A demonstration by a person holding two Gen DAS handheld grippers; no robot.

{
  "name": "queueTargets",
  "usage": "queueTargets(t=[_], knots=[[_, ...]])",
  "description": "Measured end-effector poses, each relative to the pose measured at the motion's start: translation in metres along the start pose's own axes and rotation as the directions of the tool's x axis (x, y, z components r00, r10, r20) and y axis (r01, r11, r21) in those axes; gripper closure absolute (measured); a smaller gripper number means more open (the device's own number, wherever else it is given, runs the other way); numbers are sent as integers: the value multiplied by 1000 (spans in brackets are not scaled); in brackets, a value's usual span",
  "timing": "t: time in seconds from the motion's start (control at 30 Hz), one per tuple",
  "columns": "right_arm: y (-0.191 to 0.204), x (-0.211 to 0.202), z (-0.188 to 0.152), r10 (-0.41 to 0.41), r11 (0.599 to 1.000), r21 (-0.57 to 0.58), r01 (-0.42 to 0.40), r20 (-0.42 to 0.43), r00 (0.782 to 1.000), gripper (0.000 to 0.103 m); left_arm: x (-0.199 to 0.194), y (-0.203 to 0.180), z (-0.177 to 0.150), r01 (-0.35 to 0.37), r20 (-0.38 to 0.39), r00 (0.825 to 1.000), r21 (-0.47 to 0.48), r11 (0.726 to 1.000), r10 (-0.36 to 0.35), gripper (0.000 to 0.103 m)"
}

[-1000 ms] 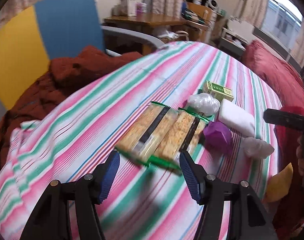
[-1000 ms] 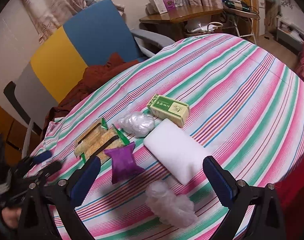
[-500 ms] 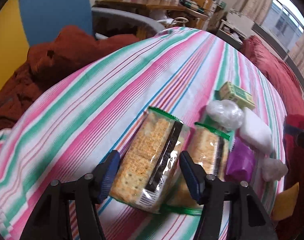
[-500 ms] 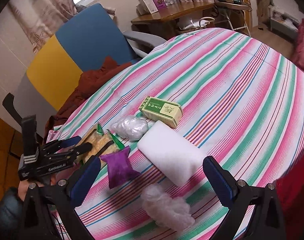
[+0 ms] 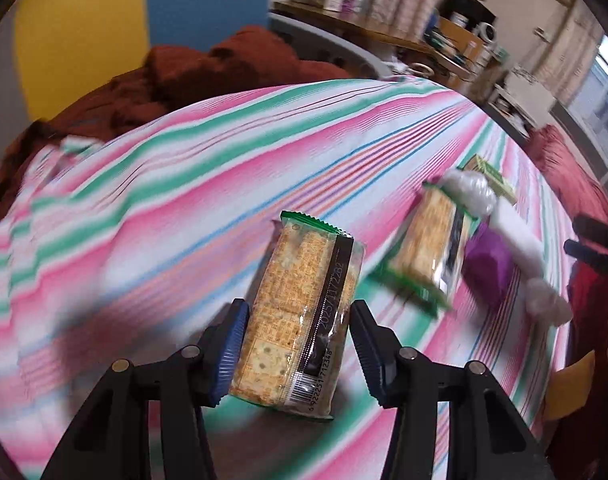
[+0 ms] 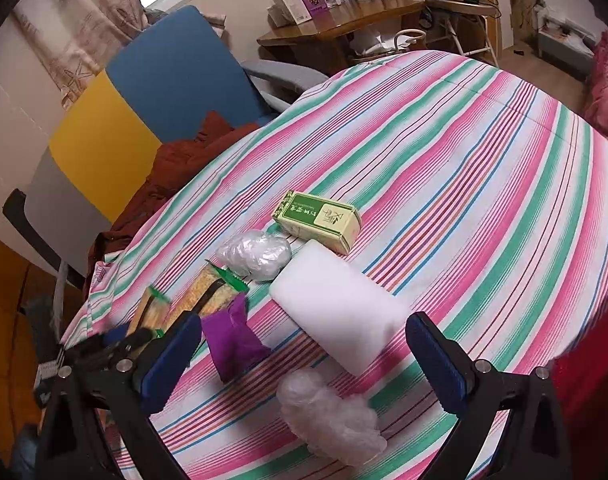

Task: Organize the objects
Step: 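Grasp a cracker packet with the left gripper while the right grasps the plastic bag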

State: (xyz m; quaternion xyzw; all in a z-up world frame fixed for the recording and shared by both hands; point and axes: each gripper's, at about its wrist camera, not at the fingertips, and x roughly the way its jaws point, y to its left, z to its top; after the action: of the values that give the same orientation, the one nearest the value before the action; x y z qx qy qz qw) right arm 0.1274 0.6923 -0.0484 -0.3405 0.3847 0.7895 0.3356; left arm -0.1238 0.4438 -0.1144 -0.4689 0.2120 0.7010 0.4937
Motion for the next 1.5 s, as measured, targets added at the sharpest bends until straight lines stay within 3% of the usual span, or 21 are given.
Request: queueTargets(t=[0.27,0.4,0.53,0.73,0.93,1.13,1.33,1.5], knots=[[1,3,-2,-1,1000,-9,1,-20,1000,0,-39,-12,-73,-74,44,996,-146,987,81,52],[3,5,-3,23,1000,-15,-23,-34,999,0,-54,-25,-106,-116,58,990,-187,976,128,52],[6,10,-7,41,999,-22,-42,-67,997,0,-65,-34,-128,-106,79,989,-172,979,121,52],[8,15,-11,20,999,-35,-23,-89,996,0,-65,-45,-132,-121,67,990,-86,989,127,50],[7,17,-12,6,1000,-29,-9,-98,995,0,-62,-42,-132,-112,83,989,-86,990,119,50],[10,22,-18,-6,999,-40,1,-133,991,0,-60,-49,-138,-156,115,980,-60,986,162,50],[8,26,-25,-30,999,-38,23,-188,982,0,-62,-45,-144,-139,153,977,-60,988,147,51],[15,29,-34,-114,991,-95,93,-234,966,5,-62,-45,-145,-134,168,976,-60,989,142,51]])
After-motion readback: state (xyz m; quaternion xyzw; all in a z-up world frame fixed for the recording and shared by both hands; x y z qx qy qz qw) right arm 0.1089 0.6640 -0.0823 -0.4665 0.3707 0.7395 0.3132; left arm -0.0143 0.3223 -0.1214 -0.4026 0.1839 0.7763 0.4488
